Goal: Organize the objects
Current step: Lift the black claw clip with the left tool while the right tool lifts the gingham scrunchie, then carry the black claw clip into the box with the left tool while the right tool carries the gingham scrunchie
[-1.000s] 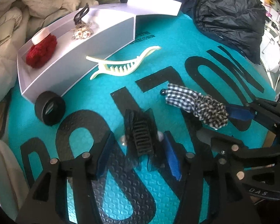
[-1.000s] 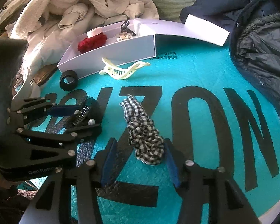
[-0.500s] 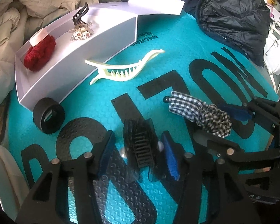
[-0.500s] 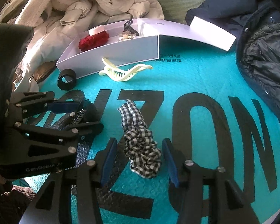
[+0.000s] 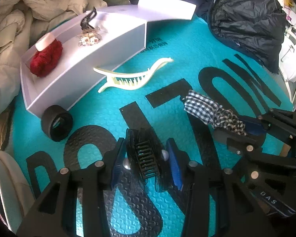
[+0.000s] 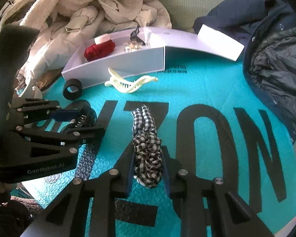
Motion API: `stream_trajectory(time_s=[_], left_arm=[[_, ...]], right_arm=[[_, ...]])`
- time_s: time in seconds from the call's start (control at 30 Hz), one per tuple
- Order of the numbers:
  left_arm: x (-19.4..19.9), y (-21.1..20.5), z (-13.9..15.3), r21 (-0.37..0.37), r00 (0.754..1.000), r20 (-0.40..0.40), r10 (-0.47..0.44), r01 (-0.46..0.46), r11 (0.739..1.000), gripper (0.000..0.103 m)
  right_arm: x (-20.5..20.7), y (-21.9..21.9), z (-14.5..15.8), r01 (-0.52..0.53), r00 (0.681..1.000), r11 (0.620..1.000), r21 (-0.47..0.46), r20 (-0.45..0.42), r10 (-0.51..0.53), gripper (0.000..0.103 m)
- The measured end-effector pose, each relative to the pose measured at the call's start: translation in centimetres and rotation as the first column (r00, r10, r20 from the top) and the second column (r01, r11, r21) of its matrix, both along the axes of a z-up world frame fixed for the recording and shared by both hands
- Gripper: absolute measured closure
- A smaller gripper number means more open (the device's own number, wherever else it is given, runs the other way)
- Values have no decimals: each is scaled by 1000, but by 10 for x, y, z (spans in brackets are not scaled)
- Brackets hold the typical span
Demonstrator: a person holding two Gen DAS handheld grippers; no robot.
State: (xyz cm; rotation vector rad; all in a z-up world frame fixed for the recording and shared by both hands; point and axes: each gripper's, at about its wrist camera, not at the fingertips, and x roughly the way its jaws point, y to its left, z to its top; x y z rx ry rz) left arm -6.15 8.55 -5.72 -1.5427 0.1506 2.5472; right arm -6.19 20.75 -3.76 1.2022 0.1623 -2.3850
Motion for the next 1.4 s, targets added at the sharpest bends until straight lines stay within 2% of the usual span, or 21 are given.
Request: stream_trajectory(time_s=[0.57, 0.8, 1.07, 1.4], left_arm=[[39, -4, 80, -20, 991, -128, 47, -50, 999, 62], [55, -9, 109, -31, 985, -163, 53, -59, 998, 62], [62, -14, 143, -59, 971, -238, 31, -46, 997, 62], [45, -38, 156, -31, 969, -245, 29, -38, 999, 62]], right_arm=[[22, 6, 71, -43, 995, 999, -29, -90, 40, 79], [24, 5, 89, -61, 992, 997, -54, -111, 55, 79], [26, -5, 108, -76, 987, 995, -65, -143, 66, 79], [14, -25, 123, -67, 987, 996, -63, -152, 57, 79]])
